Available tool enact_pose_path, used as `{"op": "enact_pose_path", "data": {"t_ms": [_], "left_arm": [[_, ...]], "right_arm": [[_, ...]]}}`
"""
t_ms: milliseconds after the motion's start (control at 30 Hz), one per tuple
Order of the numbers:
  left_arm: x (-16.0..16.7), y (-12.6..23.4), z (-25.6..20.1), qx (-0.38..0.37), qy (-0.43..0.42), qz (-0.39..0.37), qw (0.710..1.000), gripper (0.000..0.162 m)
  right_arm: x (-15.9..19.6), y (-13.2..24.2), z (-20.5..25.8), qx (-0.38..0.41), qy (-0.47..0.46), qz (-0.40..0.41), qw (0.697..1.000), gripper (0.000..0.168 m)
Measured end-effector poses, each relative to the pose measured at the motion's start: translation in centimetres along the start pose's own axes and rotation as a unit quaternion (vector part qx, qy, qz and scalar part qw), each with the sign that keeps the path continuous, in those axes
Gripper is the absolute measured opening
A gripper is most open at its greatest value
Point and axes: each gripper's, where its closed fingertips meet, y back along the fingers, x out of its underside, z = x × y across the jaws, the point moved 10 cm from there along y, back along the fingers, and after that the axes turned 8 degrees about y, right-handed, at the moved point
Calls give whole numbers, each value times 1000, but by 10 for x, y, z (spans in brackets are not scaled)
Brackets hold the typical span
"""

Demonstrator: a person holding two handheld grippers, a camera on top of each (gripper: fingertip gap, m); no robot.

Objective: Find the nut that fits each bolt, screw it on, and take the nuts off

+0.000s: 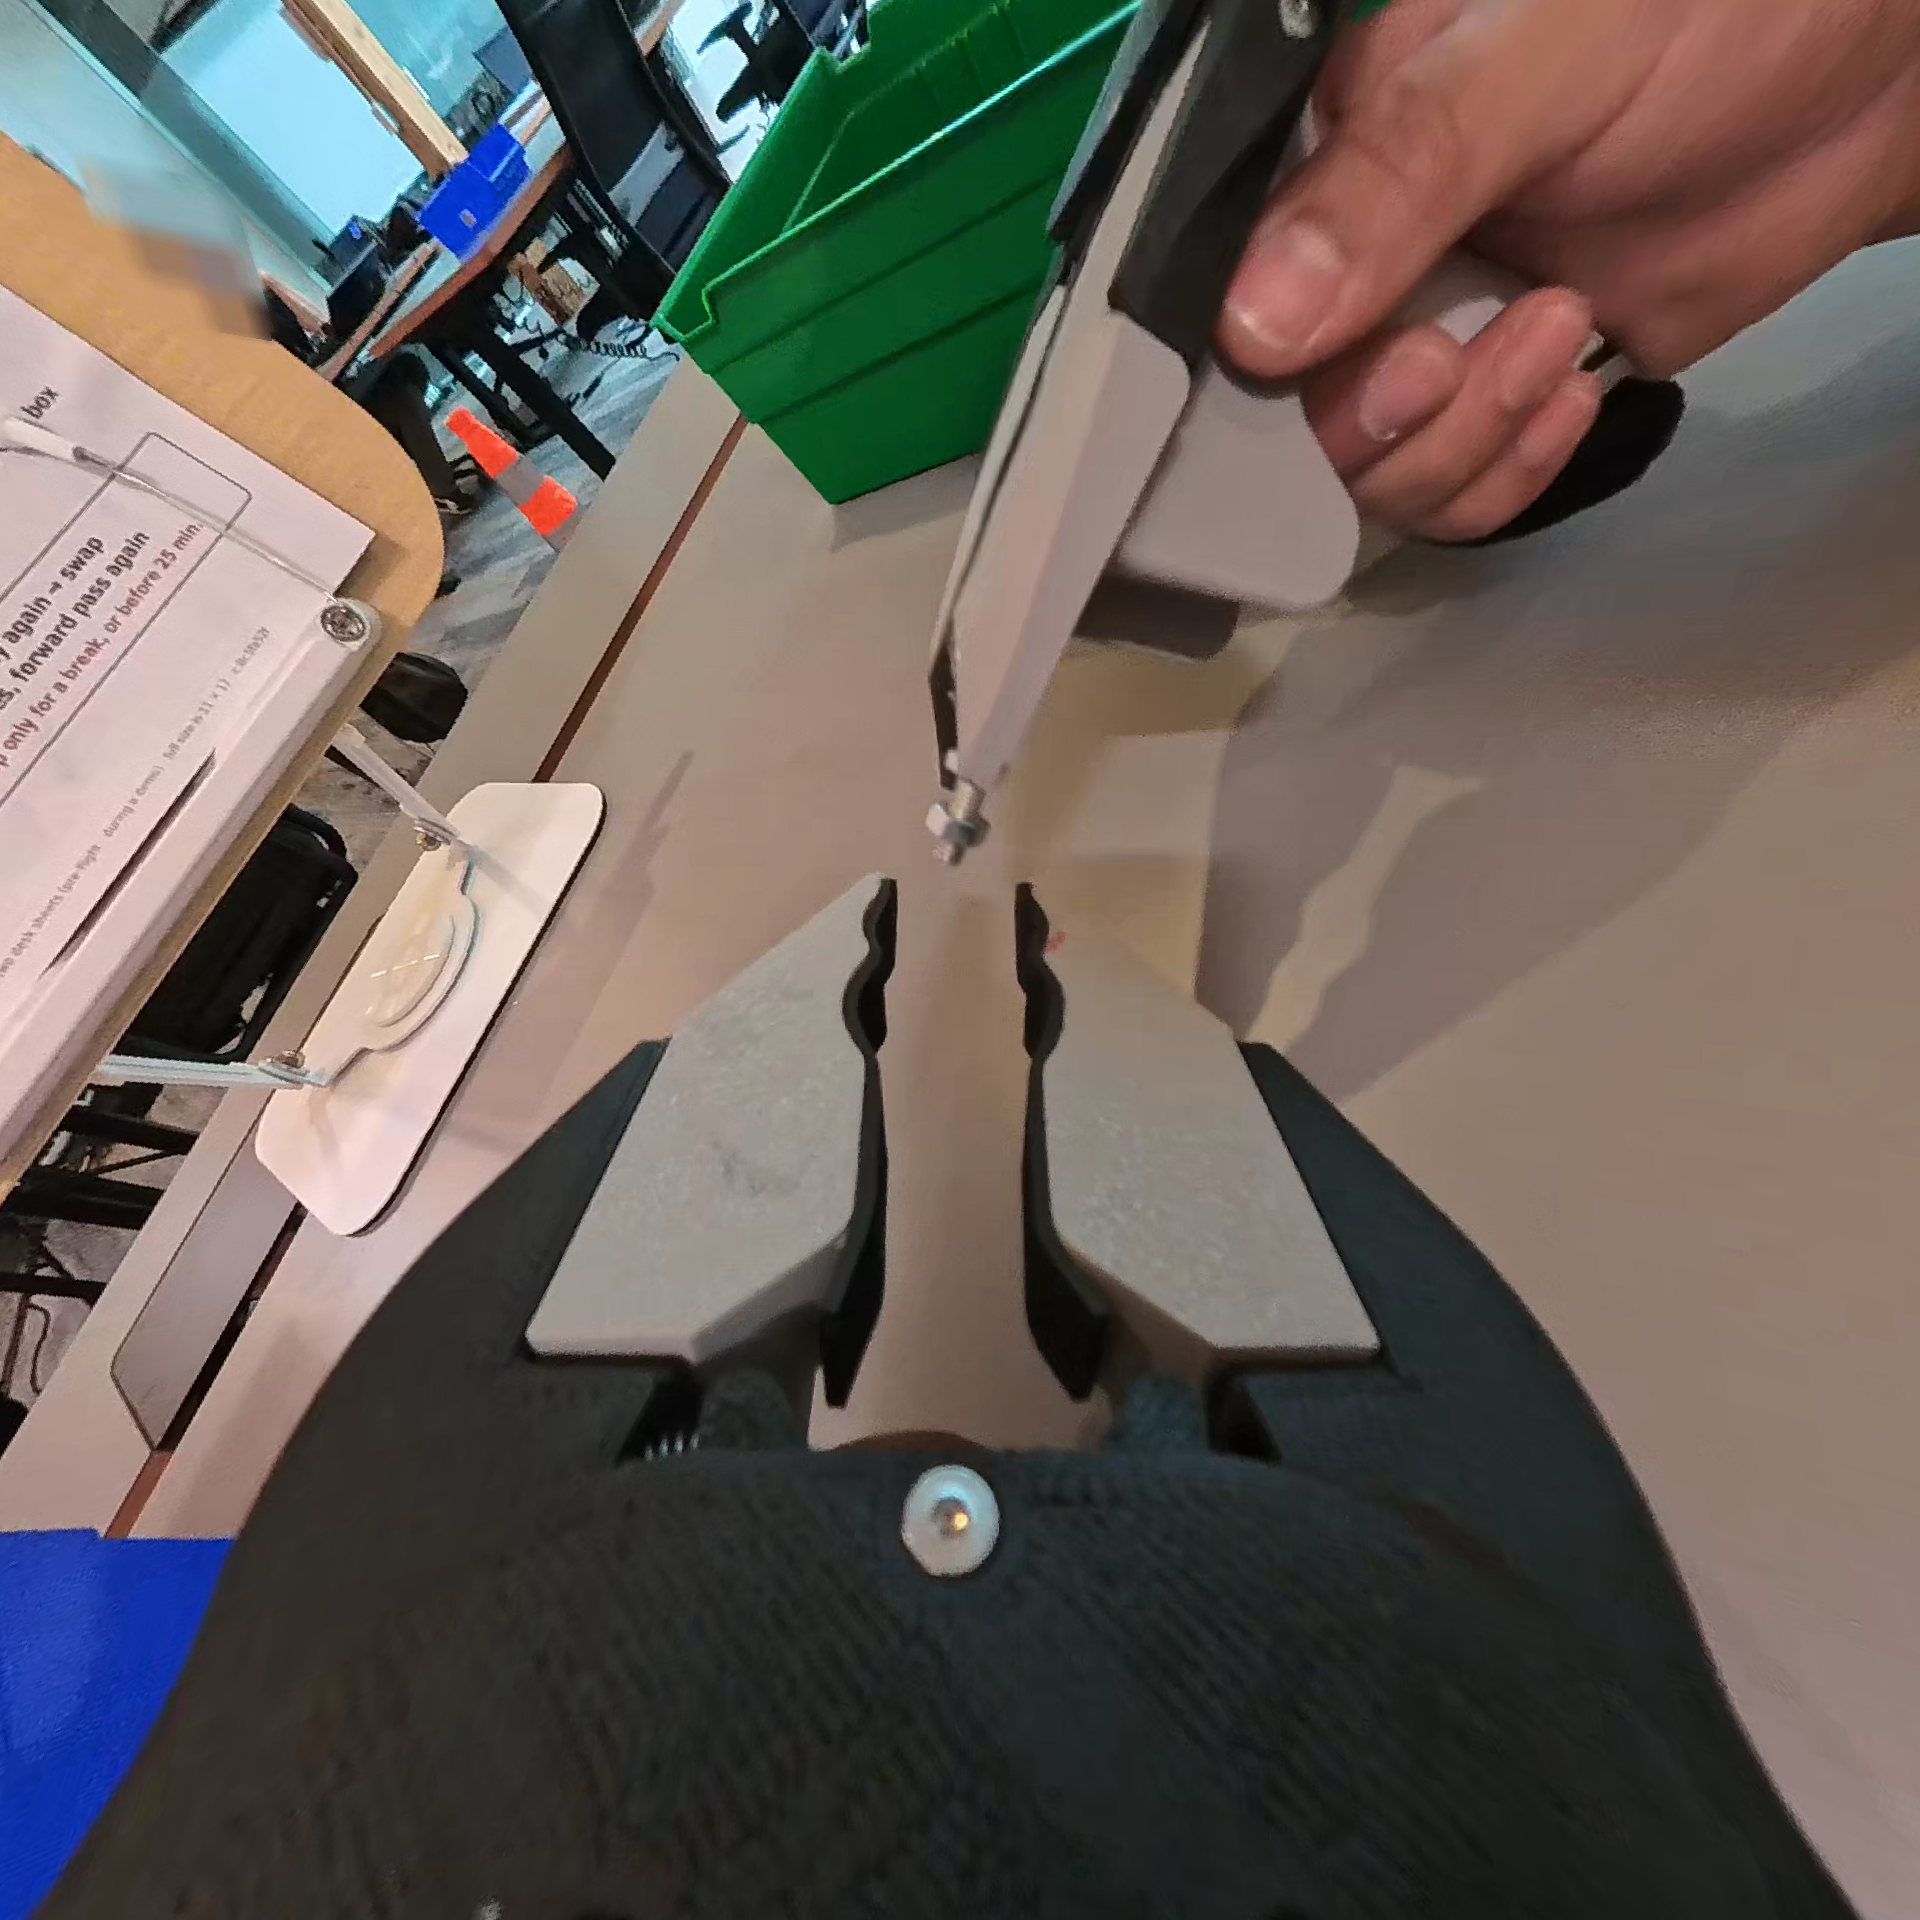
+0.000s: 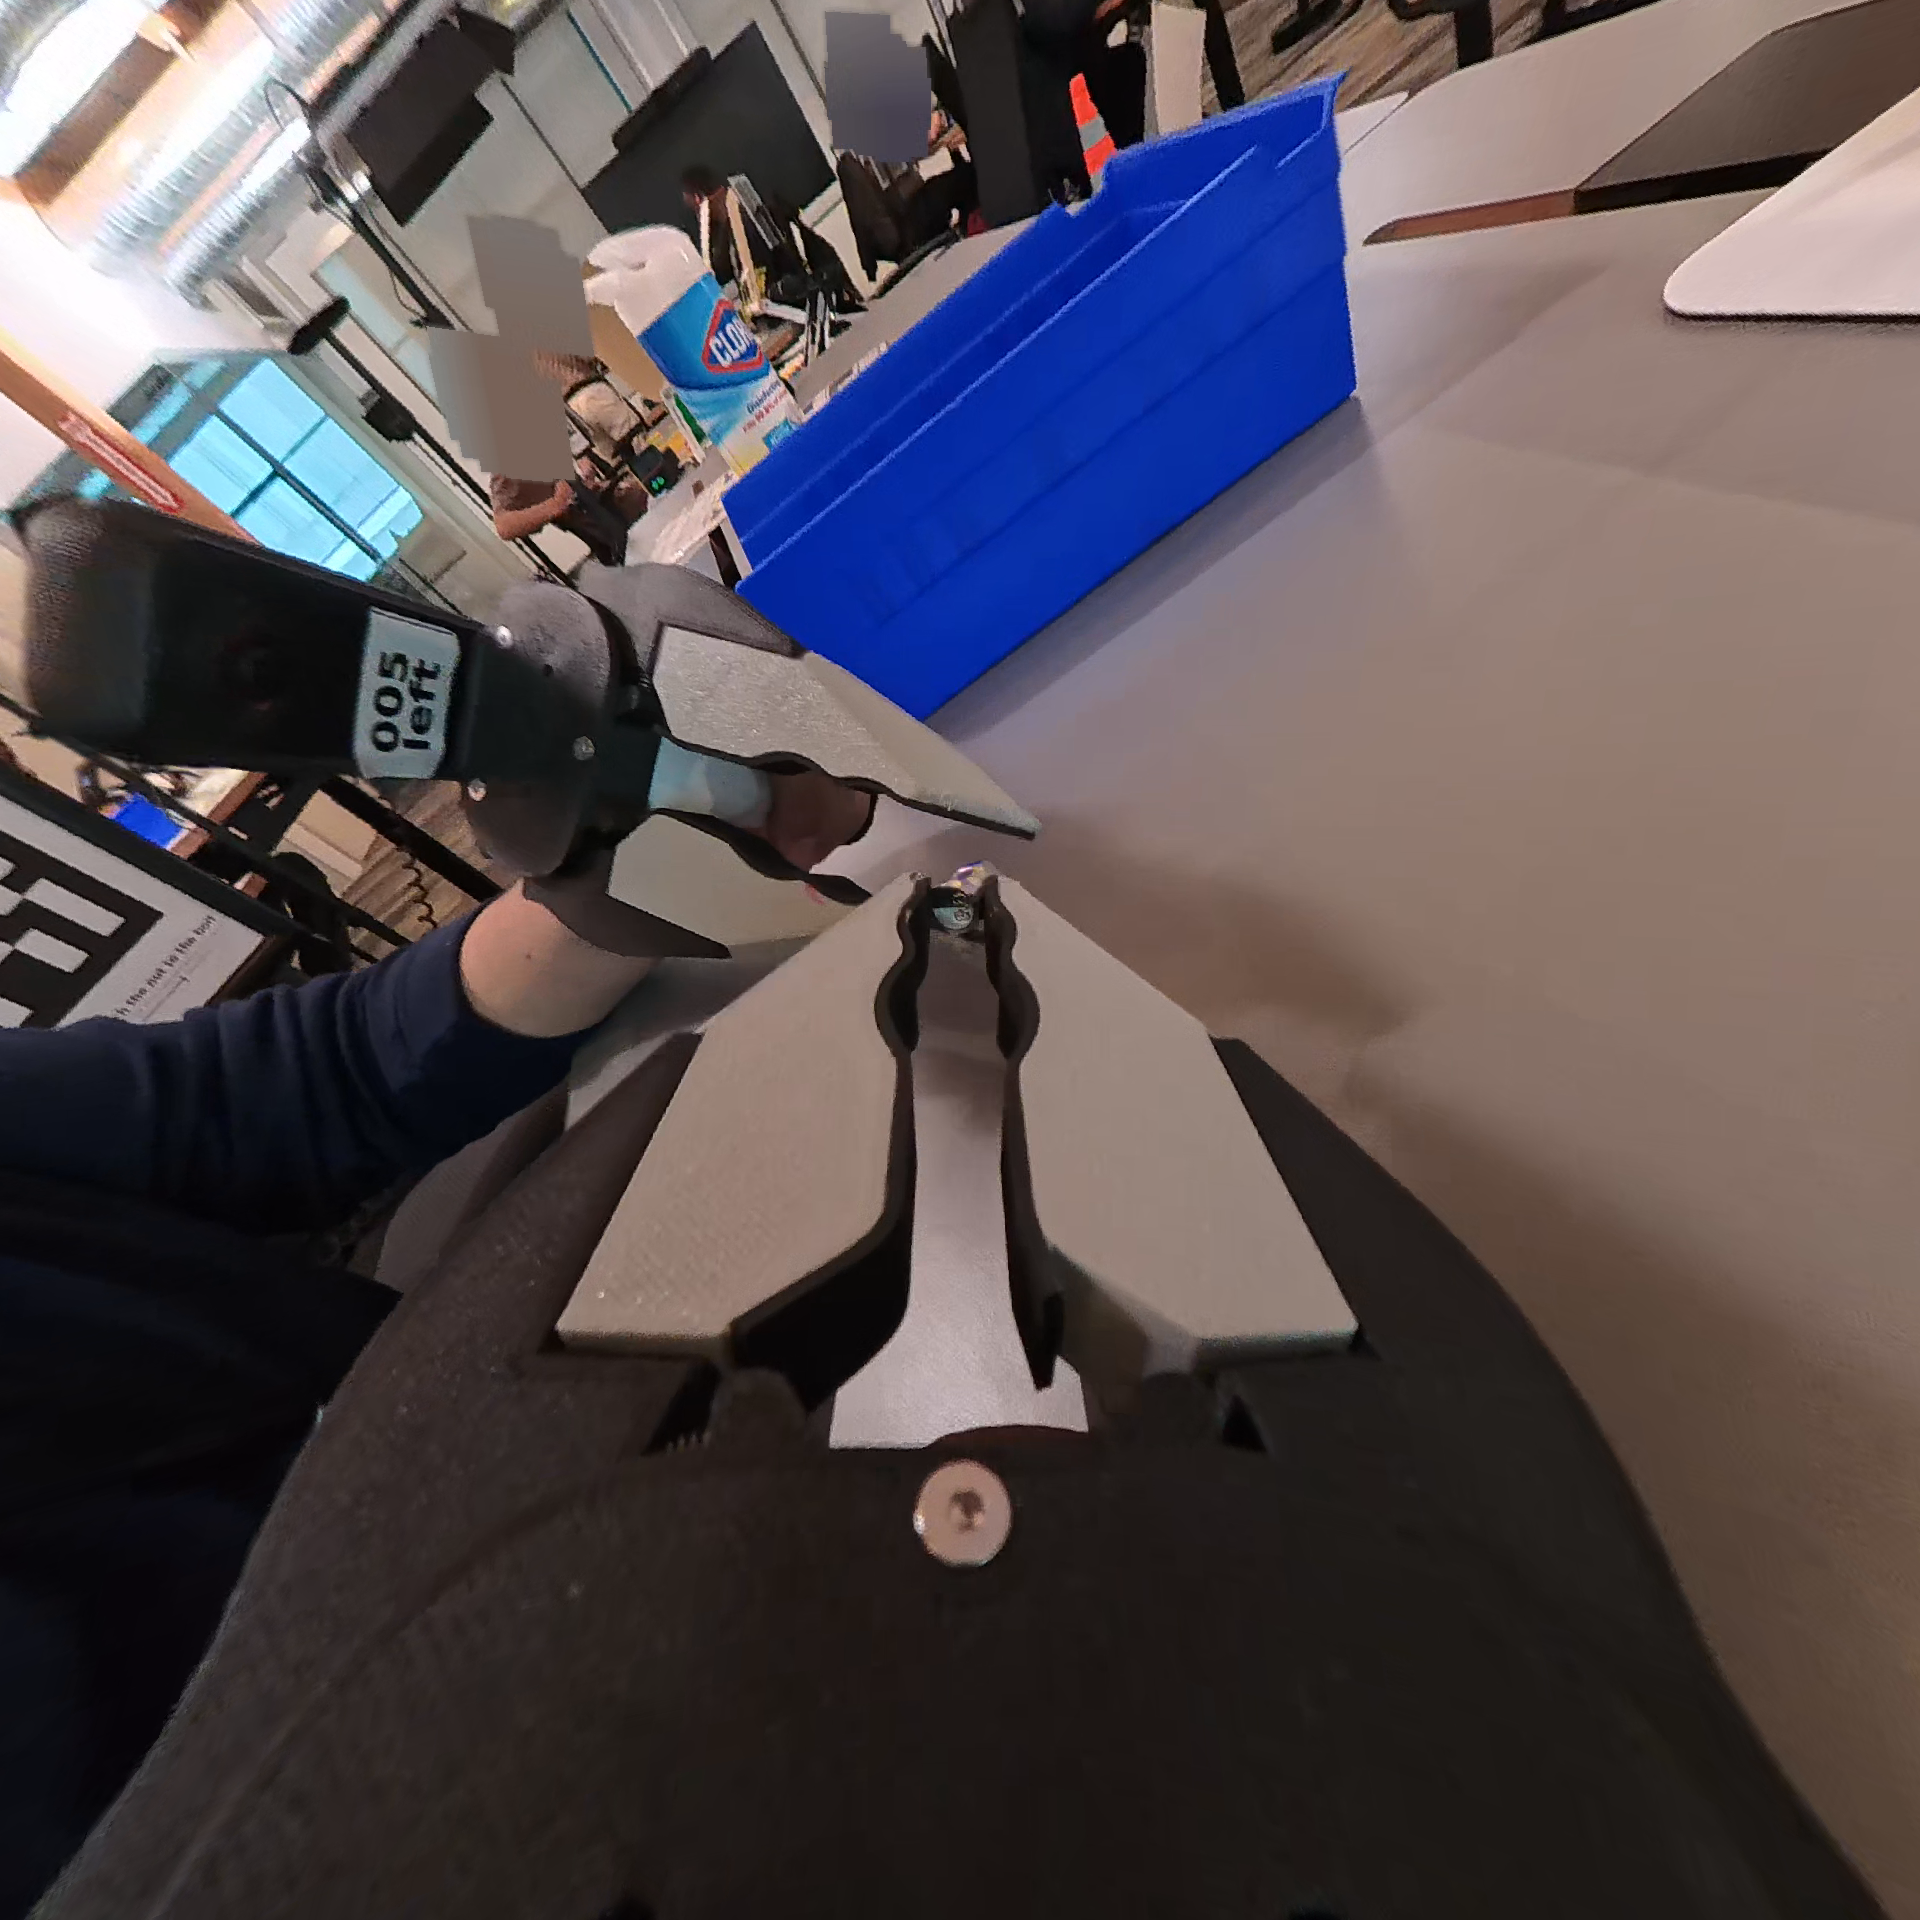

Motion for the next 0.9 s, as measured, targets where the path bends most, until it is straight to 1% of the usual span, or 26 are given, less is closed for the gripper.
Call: {"op": "enact_pose_path", "data": {"t_ms": [100, 167, 300, 367, 467, 533, 833, 900], "left_arm": [[1, -3, -1, 5, 4, 9, 1000, 22], [0, -2, -2, 10, 7, -3, 1000, 21], [-6, 3, 0, 12, 23, -41, 999, 16], [-7, 5, 2, 20, 33, -51, 998, 13], [-7, 7, 1, 28, 28, -60, 997, 5], [-9, 8, -1, 36, 27, -66, 997, 3], [-10, 12, 2, 25, 30, -69, 997, 3], [-10, 13, 4, 17, 33, -74, 997, 0]], "right_arm": [[-4, 3, 3, -30, -10, -26, 999, 7], [-5, 3, 5, -47, -16, -33, 998, 7], [-4, 1, 8, -53, -10, -26, 998, 7], [-5, 0, 10, -64, -10, -30, 997, 7], [-6, 0, 12, -85, -16, -35, 996, 7], [-6, 1, 14, -92, -15, -40, 995, 7], [-7, 1, 16, -87, 3, -33, 996, 7], [-6, 0, 16, -81, 6, -28, 996, 7]]}}
